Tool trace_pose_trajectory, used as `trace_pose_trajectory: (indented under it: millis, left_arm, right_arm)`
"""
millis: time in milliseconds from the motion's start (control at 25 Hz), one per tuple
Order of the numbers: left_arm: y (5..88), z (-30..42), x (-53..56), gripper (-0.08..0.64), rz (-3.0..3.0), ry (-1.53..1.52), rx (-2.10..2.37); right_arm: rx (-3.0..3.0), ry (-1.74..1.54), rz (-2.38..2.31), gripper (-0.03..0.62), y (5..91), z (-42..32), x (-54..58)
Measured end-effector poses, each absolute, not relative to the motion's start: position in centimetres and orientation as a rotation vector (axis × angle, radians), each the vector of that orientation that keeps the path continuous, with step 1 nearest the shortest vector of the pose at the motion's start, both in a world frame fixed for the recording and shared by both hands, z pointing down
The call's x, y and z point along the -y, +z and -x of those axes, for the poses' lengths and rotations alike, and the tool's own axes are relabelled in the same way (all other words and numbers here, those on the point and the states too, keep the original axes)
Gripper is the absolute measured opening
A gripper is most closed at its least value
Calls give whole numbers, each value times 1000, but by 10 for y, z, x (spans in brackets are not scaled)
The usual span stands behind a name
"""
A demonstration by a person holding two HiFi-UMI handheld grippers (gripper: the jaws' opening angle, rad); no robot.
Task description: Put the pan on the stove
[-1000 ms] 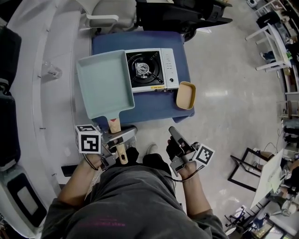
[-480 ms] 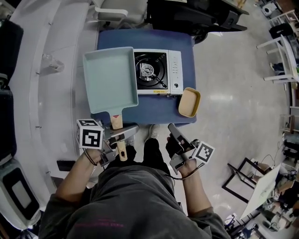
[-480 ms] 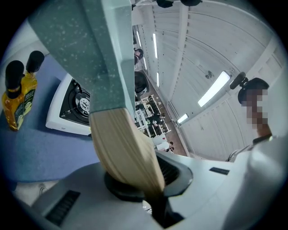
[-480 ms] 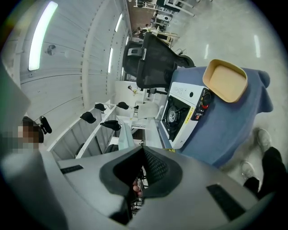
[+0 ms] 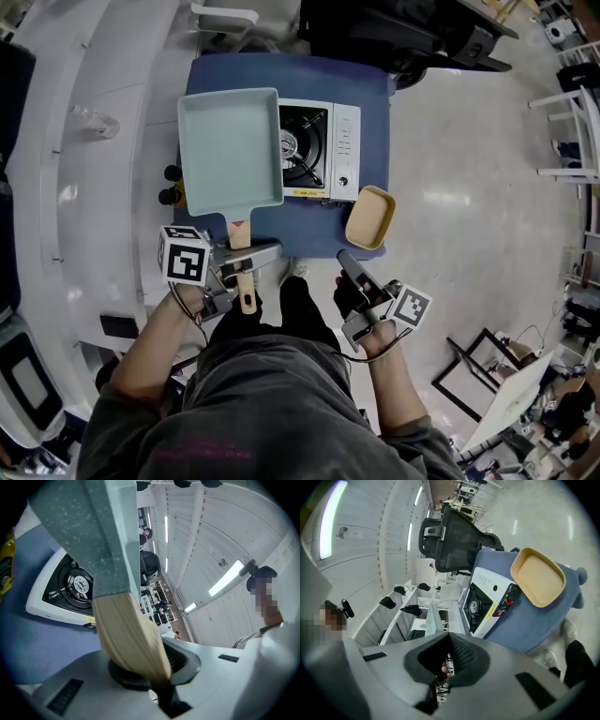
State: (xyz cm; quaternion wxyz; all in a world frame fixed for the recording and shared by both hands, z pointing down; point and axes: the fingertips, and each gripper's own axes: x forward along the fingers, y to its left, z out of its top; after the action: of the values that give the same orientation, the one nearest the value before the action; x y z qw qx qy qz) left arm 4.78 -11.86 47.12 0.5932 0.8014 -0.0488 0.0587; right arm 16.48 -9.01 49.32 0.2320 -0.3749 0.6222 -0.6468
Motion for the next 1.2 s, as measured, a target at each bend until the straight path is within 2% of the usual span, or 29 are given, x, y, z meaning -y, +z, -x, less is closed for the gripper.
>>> trace_pose_trajectory:
  millis: [400, 1200]
  left_arm:
    - [508, -88, 153, 51, -1832, 139, 53]
    - [582, -113, 184, 52, -1751, 116, -83]
  right_arm:
    - [-1683, -1861, 1048, 3, 520, -199, 105]
    - [-1614, -1983, 1137, 3, 562, -203, 84]
